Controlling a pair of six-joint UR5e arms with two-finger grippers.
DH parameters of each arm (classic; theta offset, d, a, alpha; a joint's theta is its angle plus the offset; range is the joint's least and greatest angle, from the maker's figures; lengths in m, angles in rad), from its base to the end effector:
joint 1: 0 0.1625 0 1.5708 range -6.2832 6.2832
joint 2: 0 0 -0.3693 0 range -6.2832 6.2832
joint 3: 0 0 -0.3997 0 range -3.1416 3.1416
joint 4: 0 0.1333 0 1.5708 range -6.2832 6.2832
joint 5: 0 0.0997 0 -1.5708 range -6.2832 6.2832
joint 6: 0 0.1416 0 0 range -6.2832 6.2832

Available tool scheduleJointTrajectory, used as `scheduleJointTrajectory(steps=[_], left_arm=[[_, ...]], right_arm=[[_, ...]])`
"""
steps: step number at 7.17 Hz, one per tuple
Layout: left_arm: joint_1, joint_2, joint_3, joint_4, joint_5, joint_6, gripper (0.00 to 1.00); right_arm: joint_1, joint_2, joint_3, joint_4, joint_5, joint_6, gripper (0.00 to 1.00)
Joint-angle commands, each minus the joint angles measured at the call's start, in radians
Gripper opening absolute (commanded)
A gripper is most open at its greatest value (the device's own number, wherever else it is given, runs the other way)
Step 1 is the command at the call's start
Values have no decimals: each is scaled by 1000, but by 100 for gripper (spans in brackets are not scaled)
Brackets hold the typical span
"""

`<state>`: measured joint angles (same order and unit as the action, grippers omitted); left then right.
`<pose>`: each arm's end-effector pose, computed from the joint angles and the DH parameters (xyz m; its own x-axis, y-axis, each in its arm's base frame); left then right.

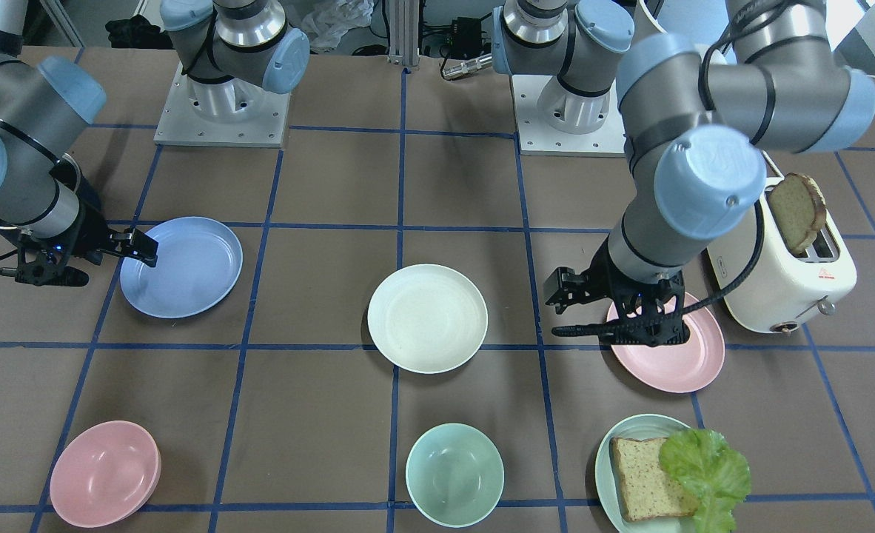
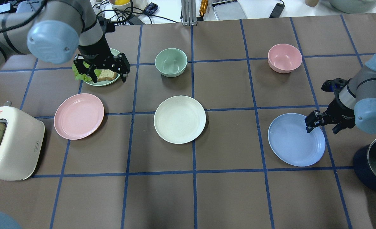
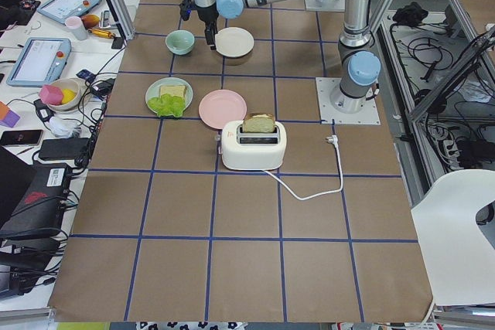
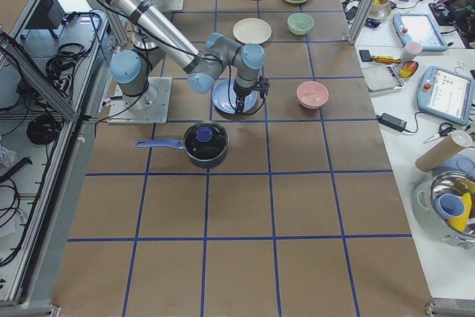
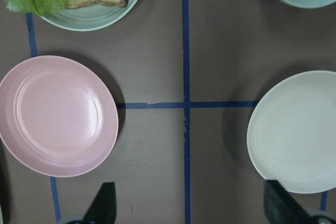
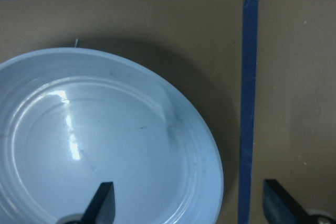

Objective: Stack three plates with pink and blue
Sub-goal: 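Move left gripper to pink plate while right gripper reaches blue plate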

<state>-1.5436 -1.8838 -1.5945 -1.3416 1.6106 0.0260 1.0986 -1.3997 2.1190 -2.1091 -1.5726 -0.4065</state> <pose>-0.1120 -0.5782 0.2304 -0.9993 0.0029 -0.0368 -0.0011 0.9941 0.1083 -0.0799 -0.4489 0.1058 -0.9950 0.0711 -0.0695 0.0588 0.9844 0.1660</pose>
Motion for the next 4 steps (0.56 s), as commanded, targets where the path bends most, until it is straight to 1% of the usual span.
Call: scheduleJointTrajectory(steps=[1, 2, 3, 4], left_arm=[[75, -87, -187, 296, 17, 52, 100], [86, -113, -234, 382, 19, 58, 100], [89, -132, -254, 389, 69, 57, 100], [91, -142, -269, 391, 92, 60, 85]], right_arm=[[-34, 56, -11, -12, 5, -40, 100], [-39, 56, -13, -12, 6, -40, 99], [-46, 54, -10, -9, 23, -41, 90], [-46, 54, -5, -9, 25, -41, 87]])
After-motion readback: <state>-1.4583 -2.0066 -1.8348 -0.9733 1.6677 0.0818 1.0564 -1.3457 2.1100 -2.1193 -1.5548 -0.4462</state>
